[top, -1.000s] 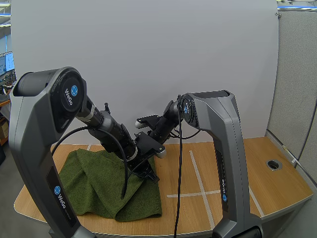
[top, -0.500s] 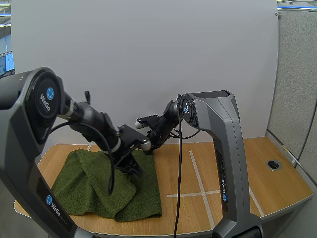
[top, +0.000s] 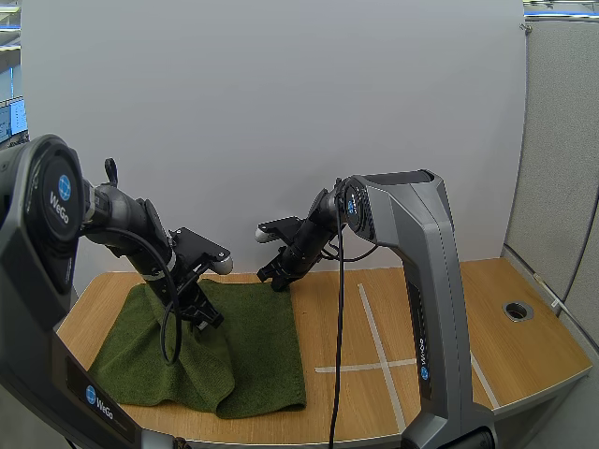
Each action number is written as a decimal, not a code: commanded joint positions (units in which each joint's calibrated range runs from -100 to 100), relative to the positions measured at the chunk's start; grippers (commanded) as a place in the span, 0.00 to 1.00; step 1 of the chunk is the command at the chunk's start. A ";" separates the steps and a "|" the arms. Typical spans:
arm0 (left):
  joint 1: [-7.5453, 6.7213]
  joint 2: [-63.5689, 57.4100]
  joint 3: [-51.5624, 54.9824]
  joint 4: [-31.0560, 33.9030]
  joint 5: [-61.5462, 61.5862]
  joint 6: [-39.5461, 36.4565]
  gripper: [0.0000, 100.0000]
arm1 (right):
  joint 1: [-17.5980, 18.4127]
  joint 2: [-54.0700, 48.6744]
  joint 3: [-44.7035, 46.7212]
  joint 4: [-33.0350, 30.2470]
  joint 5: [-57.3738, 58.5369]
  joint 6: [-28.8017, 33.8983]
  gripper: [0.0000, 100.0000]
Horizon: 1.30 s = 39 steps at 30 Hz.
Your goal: Fold the towel
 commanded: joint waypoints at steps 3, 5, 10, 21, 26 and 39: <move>9.36 -10.84 -0.25 7.57 5.78 1.96 0.00 | -0.03 0.40 0.15 -3.48 2.98 0.23 0.00; 11.76 -11.27 -0.25 7.57 6.65 3.58 0.00 | -0.03 0.40 0.15 -3.48 2.98 0.23 0.00; 16.42 -12.16 -0.25 7.31 6.87 7.04 0.00 | -0.03 0.40 0.15 -3.48 2.98 0.23 0.00; 23.91 -13.05 -0.25 2.24 7.96 15.44 0.00 | -0.03 0.40 0.15 -3.48 3.79 0.23 0.00; 26.33 -13.05 -0.25 0.18 11.52 18.36 0.00 | -0.03 0.40 0.15 -3.48 4.35 0.23 0.00; 31.27 -12.93 -0.25 -1.55 15.14 23.33 0.00 | -0.03 0.40 0.15 -3.48 5.03 0.61 0.00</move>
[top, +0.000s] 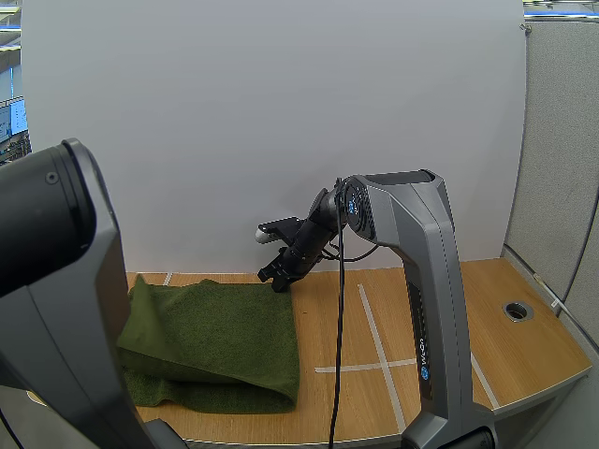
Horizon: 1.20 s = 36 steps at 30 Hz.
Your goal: Fold the towel
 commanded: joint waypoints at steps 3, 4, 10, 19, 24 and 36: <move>1.77 0.78 -0.25 -2.95 1.64 2.37 0.00 | -0.03 0.40 0.28 -2.42 3.63 0.21 0.00; 2.14 1.35 -0.25 -3.49 2.22 2.92 0.00 | -0.03 0.40 0.28 -2.42 3.63 0.21 0.00; 3.21 4.90 -0.25 -4.18 2.51 4.12 0.00 | -0.03 0.40 0.28 -2.42 3.79 0.21 0.00; 3.41 6.08 -0.25 -4.74 2.51 5.61 0.00 | -0.03 0.40 0.28 -2.42 4.47 0.21 0.00; 3.41 6.57 -0.25 -4.74 2.51 5.62 0.00 | -0.03 0.40 0.28 -2.42 5.02 0.21 0.00; 6.11 12.80 -0.25 -5.02 1.07 7.13 0.00 | -0.03 0.40 0.28 -2.19 4.95 0.33 0.00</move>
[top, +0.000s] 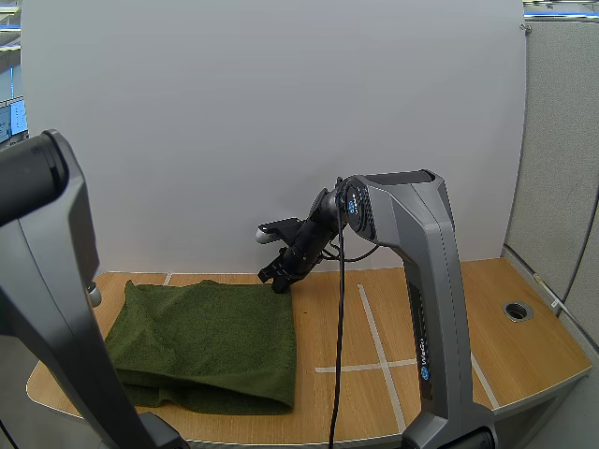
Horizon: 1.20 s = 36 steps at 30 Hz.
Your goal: Fold the towel
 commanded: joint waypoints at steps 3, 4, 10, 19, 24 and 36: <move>0.29 0.22 1.31 -1.69 -0.26 2.45 0.00 | -0.03 0.40 0.41 -1.94 3.60 0.25 0.00; 0.29 0.22 2.15 -1.83 -1.48 2.94 0.00 | -0.03 0.40 0.41 -1.94 3.60 0.25 0.00; 0.29 0.31 5.08 -1.83 -9.38 4.06 0.00 | -0.03 0.40 0.41 -1.94 3.76 0.25 0.00; 0.29 0.20 5.08 -2.76 -8.57 4.06 0.33 | -0.03 0.40 0.41 -1.94 4.31 0.25 0.00; 0.29 0.05 5.08 -2.85 -6.59 4.06 0.73 | -0.03 0.40 0.41 -1.94 4.31 0.25 0.00; 0.29 -5.27 -2.23 -11.43 5.00 4.70 0.75 | -0.03 -3.35 0.41 -1.84 5.04 0.88 0.00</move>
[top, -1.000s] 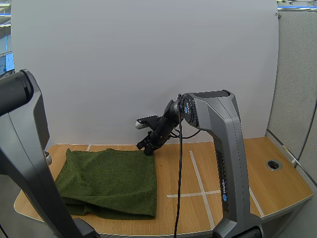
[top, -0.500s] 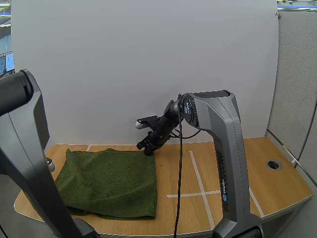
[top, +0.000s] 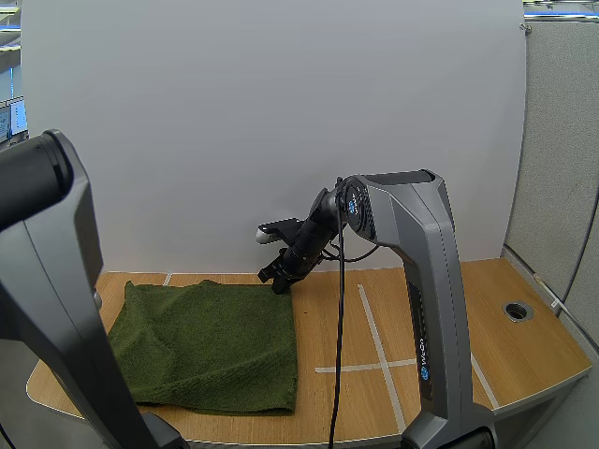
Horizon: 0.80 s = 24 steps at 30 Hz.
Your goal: Fold the towel
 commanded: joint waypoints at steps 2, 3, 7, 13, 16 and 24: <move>0.05 -0.95 -4.68 -5.71 9.55 0.60 0.75 | -0.03 -3.14 0.26 -0.81 3.37 0.70 0.00; 0.05 -0.95 -5.63 -6.51 10.60 0.60 0.75 | -0.03 -3.40 0.26 -0.81 3.78 0.70 0.00; -0.07 -0.84 -9.47 -9.98 12.99 0.60 0.75 | -0.03 -5.91 0.26 -0.81 10.69 2.22 0.00; -0.07 2.22 -14.97 -12.62 16.34 0.20 0.75 | -0.03 -11.84 5.79 -0.81 15.17 2.51 0.00; -0.07 4.82 -17.80 -13.49 19.74 -0.42 0.75 | -0.03 -16.61 11.53 -0.81 14.85 1.22 0.00; -1.10 11.02 -22.68 -15.46 24.10 -0.68 0.75 | -0.03 -30.68 30.06 -0.45 14.85 -2.59 0.00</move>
